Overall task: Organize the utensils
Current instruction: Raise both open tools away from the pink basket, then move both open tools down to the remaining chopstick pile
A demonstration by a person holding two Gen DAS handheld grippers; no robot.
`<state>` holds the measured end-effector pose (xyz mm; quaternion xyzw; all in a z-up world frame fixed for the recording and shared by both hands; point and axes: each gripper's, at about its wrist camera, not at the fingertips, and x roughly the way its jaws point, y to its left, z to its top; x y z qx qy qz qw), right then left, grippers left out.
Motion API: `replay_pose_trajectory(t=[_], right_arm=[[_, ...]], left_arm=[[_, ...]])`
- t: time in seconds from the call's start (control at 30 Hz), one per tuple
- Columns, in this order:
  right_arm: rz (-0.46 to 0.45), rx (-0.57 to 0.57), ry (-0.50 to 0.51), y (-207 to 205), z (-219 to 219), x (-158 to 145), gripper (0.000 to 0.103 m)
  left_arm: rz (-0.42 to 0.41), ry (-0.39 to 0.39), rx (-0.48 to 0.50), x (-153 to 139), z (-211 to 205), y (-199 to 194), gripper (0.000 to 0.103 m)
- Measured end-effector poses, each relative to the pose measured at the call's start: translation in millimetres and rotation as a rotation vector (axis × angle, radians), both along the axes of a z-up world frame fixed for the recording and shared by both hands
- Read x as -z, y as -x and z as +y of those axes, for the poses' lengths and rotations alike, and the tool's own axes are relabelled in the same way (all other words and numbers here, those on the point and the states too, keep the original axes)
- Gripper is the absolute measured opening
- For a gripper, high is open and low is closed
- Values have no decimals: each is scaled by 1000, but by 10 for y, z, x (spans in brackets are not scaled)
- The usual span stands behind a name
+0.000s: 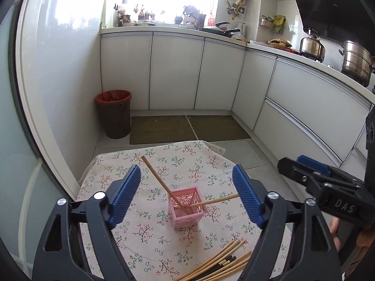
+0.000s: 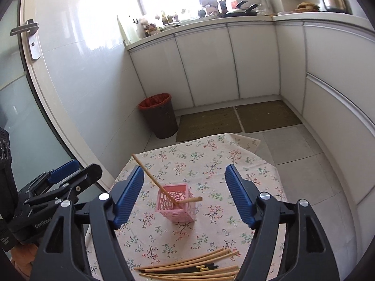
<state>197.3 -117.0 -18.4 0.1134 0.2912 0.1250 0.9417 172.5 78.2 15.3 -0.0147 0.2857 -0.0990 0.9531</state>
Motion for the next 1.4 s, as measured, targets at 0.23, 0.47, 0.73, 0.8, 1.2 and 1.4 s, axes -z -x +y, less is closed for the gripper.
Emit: replay_pose_trajectory(t=[0.23,0.47,0.73,0.8,1.2,1.4], right_arm=[[10,118,35,205,-193,60,86],[17,218,84,360,-372,181,96],[183,314,28,683,-841,659,96],[253,328,-15,797,-976,874,96],[599,345,-303,1114,-1502,1828,96],[654,327,-357,1043,-1525,1997,96]], left_arm=[[-4,0,-5,41,-62,218,96],[6,-22,8,53,-156,361,96],[194,-142,177,420,-514,350,96],[229,-199,220,573,-660,351,96],[544,-371,374,1664,-1346,68,96],[686,-359,299,2152,-1379,-291,96]])
